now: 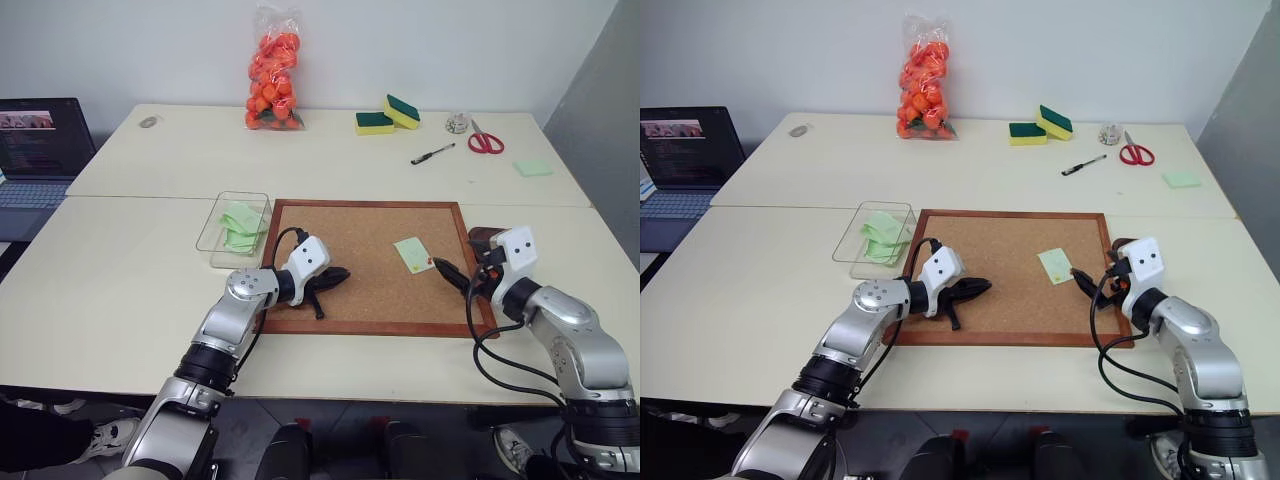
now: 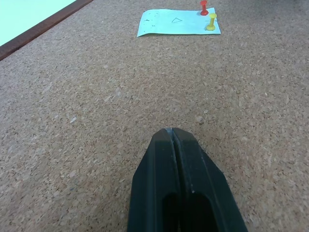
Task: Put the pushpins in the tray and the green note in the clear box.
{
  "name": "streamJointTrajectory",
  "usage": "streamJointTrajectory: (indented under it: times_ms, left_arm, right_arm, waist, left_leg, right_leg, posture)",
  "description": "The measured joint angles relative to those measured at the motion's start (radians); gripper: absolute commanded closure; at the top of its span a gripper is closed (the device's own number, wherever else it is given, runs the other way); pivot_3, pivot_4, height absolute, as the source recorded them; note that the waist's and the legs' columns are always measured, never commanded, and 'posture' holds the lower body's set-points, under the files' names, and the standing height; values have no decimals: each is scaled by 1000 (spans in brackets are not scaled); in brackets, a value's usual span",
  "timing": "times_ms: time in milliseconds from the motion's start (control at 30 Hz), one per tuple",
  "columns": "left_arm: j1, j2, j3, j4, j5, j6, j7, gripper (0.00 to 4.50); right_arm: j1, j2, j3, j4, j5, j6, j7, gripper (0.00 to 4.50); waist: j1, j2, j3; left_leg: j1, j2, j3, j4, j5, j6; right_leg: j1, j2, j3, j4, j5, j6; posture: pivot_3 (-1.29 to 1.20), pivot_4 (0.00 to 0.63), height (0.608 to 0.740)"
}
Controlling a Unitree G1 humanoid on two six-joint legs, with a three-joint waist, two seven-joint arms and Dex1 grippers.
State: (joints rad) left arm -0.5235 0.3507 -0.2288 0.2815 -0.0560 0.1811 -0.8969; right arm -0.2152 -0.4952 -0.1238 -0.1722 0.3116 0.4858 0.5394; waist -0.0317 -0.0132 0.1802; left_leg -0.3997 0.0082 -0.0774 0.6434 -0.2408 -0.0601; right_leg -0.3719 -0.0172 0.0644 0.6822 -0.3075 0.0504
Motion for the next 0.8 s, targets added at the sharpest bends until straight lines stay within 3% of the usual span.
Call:
streamJointTrajectory:
  times_ms: [433,800]
  left_arm:
    - [0,-1,0,-1,0,1,-2,4500]
    - [1,0,0,-2,0,2,-5,4500]
  right_arm:
    - [-42,55,49,93,-47,-57,-19,9]
    - [-64,76,67,165,-69,-90,-23,1931]
  waist:
    - [0,0,0]
    - [0,0,0]
  left_leg:
    - [0,0,0,0,0,0]
    - [0,0,0,0,0,0]
  right_leg:
    - [0,0,0,0,0,0]
    - [0,0,0,0,0,0]
  posture:
    - [0,150,740]
    - [0,150,740]
